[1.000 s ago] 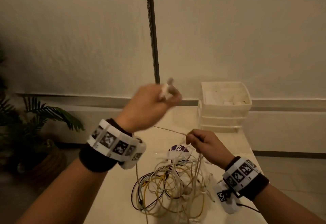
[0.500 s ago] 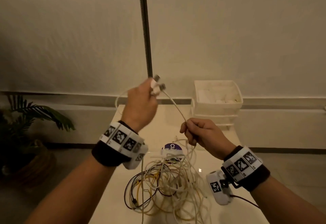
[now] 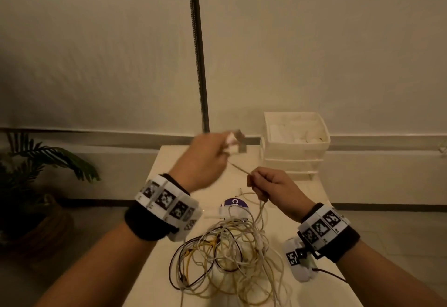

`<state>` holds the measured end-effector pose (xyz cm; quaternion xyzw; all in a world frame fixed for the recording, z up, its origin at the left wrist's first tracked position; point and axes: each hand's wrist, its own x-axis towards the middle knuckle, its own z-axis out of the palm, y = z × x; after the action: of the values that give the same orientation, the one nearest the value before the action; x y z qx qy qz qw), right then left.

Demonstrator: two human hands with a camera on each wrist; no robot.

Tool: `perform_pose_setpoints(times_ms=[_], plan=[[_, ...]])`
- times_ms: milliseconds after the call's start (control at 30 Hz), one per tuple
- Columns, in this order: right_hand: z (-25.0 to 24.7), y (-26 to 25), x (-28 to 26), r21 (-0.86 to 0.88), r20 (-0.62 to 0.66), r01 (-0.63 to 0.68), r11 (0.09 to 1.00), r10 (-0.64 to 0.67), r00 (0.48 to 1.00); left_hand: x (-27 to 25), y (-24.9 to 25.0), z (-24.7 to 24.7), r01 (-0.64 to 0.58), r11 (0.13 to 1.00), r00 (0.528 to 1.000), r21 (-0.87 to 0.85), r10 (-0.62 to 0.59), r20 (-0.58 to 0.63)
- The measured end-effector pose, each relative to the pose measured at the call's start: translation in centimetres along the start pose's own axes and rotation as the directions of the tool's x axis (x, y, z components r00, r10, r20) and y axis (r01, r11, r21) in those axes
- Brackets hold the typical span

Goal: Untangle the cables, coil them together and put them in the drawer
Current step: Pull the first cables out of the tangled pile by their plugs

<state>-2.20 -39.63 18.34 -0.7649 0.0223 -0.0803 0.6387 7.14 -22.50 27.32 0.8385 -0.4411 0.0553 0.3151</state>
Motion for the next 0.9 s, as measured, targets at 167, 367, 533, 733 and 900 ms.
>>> perform_pose_setpoints(times_ms=[167, 367, 533, 733, 900], plan=[[-0.5, -2.2, 0.6, 0.1, 0.018, 0.05, 0.994, -0.052, 0.998, -1.1, 0.3, 4.0, 0.063, 0.996, 0.983, 0.06, -0.072, 0.169], [-0.1, -2.3, 0.3, 0.153, -0.001, 0.117, 0.981, -0.118, 0.993, 0.2, 0.9, 1.3, 0.018, 0.998, 0.989, -0.055, -0.026, -0.147], [0.5, -0.7, -0.5, 0.055, 0.042, 0.079, 0.995, -0.081, 0.996, 1.3, 1.7, -1.9, 0.024, 0.991, 0.9, -0.135, -0.08, -0.427], [0.5, 0.1, -0.3, -0.006, -0.042, 0.055, 0.998, -0.056, 0.998, 1.8, 0.7, -3.8, 0.061, 0.987, 0.83, -0.146, -0.132, -0.542], [0.0, -0.3, -2.0, 0.082, -0.046, 0.017, 0.996, -0.013, 0.999, 0.3, -0.5, -3.0, 0.066, 0.973, 0.884, -0.22, -0.159, -0.44]])
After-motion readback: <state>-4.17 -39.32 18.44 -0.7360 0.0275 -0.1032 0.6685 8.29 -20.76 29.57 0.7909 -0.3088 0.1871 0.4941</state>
